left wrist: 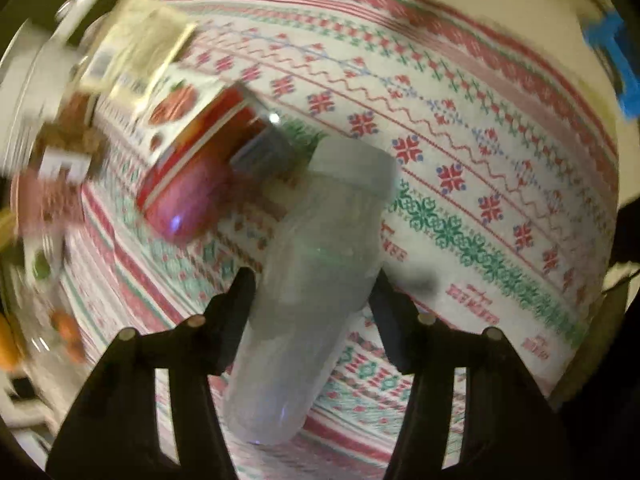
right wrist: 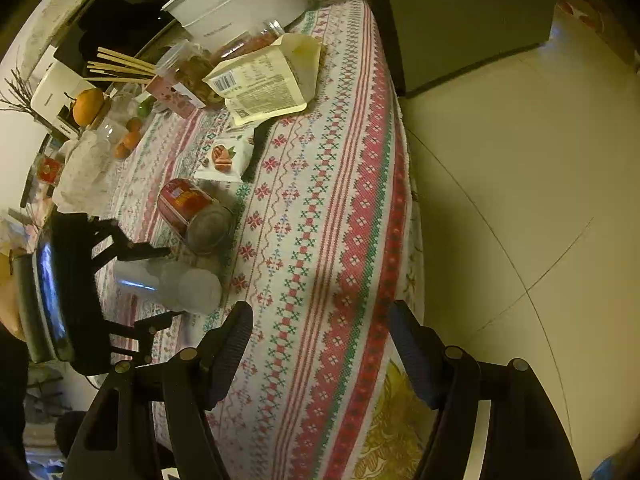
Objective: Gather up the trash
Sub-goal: 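Grasp the red drink can with the right tool while the left holds its bottle, then carry the milky bottle and red can over the white bin, then open the right tool to drop the red can into the bin, then lower the milky bottle into the bin and open the left tool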
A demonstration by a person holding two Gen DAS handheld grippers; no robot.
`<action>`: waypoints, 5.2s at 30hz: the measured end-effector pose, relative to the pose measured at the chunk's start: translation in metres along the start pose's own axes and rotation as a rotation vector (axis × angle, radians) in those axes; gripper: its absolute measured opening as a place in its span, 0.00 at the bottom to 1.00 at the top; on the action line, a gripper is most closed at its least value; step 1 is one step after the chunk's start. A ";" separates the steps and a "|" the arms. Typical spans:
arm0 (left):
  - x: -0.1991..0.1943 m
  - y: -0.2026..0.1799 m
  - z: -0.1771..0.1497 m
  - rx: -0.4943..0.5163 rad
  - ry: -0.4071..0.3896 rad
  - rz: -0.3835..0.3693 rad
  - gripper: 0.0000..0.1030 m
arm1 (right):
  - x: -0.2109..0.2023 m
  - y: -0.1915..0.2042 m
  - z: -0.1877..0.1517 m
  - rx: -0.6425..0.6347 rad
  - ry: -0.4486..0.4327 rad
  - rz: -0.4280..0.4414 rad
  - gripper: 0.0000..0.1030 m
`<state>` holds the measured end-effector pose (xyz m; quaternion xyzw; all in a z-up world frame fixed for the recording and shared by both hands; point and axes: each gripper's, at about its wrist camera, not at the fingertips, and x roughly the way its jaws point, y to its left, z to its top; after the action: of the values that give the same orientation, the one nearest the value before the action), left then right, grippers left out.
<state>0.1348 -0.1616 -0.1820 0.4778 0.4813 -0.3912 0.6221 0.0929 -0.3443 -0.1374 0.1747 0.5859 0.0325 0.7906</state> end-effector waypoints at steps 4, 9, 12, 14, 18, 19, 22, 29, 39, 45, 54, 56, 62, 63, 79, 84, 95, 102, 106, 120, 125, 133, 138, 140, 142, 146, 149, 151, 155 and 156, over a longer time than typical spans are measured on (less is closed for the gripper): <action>-0.033 0.033 -0.034 -0.258 -0.186 -0.034 0.57 | -0.003 0.015 0.008 -0.044 -0.017 0.002 0.69; -0.065 0.072 -0.074 -0.682 -0.440 -0.104 0.56 | 0.006 0.054 0.024 -0.140 -0.060 0.030 0.71; -0.078 0.077 -0.101 -0.868 -0.553 -0.158 0.56 | 0.018 0.081 0.030 -0.235 -0.101 0.013 0.78; -0.077 0.077 -0.105 -0.942 -0.586 -0.184 0.56 | 0.025 0.097 0.030 -0.318 -0.119 -0.005 0.79; -0.063 0.079 -0.116 -1.015 -0.592 -0.201 0.56 | 0.047 0.119 0.030 -0.468 -0.115 -0.047 0.79; -0.062 0.080 -0.118 -1.019 -0.588 -0.192 0.56 | 0.053 0.123 0.030 -0.497 -0.112 -0.063 0.79; -0.059 0.076 -0.121 -1.046 -0.588 -0.185 0.55 | 0.067 0.127 0.033 -0.544 -0.107 -0.055 0.79; -0.058 0.070 -0.119 -1.067 -0.602 -0.160 0.55 | 0.089 0.122 0.038 -0.529 -0.101 0.015 0.79; -0.066 0.073 -0.124 -1.099 -0.592 -0.082 0.55 | 0.096 0.129 0.028 -0.500 -0.130 0.049 0.62; -0.095 0.067 -0.133 -1.107 -0.656 0.005 0.55 | 0.068 0.141 0.016 -0.488 -0.132 -0.017 0.59; -0.139 0.008 -0.137 -1.012 -0.818 0.036 0.55 | -0.025 0.148 -0.051 -0.460 -0.132 -0.108 0.54; -0.142 -0.010 -0.140 -1.003 -0.839 0.011 0.55 | -0.038 0.142 -0.068 -0.446 -0.143 -0.128 0.54; -0.131 -0.088 -0.137 -0.930 -0.877 -0.107 0.55 | -0.078 0.120 -0.138 -0.419 -0.164 -0.149 0.54; -0.129 -0.098 -0.135 -0.918 -0.881 -0.125 0.55 | -0.084 0.114 -0.151 -0.414 -0.165 -0.152 0.54; -0.070 -0.224 -0.101 -0.790 -0.826 -0.328 0.55 | 0.004 0.001 -0.310 -0.361 0.091 -0.166 0.54; -0.055 -0.240 -0.098 -0.780 -0.801 -0.325 0.55 | 0.037 -0.008 -0.326 -0.378 0.129 -0.137 0.54; -0.043 -0.251 -0.099 -0.768 -0.767 -0.323 0.55 | 0.062 -0.026 -0.330 -0.327 0.103 -0.087 0.54; -0.039 -0.256 -0.097 -0.761 -0.755 -0.331 0.55 | 0.082 -0.031 -0.338 -0.321 0.163 -0.101 0.54; -0.036 -0.262 -0.095 -0.741 -0.742 -0.327 0.55 | 0.076 -0.039 -0.333 -0.241 0.217 -0.029 0.57; -0.022 -0.288 -0.073 -0.643 -0.685 -0.352 0.55 | -0.066 -0.086 -0.288 0.000 -0.119 0.281 0.62; -0.024 -0.296 -0.070 -0.609 -0.677 -0.376 0.55 | -0.056 -0.064 -0.284 -0.014 -0.102 0.336 0.62; -0.007 -0.303 -0.057 -0.609 -0.651 -0.392 0.55 | -0.051 -0.063 -0.286 -0.005 -0.089 0.305 0.62; 0.002 -0.315 -0.042 -0.592 -0.648 -0.417 0.54 | -0.061 -0.082 -0.287 0.050 -0.123 0.310 0.62; 0.008 -0.320 -0.036 -0.591 -0.638 -0.428 0.54 | -0.063 -0.087 -0.288 0.062 -0.129 0.299 0.62; 0.015 -0.325 -0.029 -0.598 -0.623 -0.447 0.53 | -0.065 -0.093 -0.290 0.083 -0.138 0.284 0.62; 0.017 -0.323 -0.028 -0.667 -0.645 -0.472 0.53 | -0.071 -0.108 -0.293 0.123 -0.163 0.272 0.62; 0.013 -0.317 -0.027 -0.688 -0.701 -0.449 0.53 | -0.076 -0.117 -0.295 0.147 -0.184 0.269 0.62; 0.024 -0.312 -0.024 -0.713 -0.680 -0.431 0.53 | -0.078 -0.122 -0.296 0.160 -0.192 0.264 0.62; 0.025 -0.313 -0.024 -0.703 -0.684 -0.401 0.53 | -0.078 -0.128 -0.298 0.175 -0.194 0.251 0.62; 0.024 -0.314 -0.024 -0.702 -0.680 -0.398 0.53 | -0.078 -0.129 -0.299 0.177 -0.193 0.249 0.62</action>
<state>-0.1622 -0.2136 -0.2753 -0.0138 0.4359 -0.4501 0.7793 -0.2315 -0.4141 -0.1820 0.3174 0.4816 0.0616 0.8146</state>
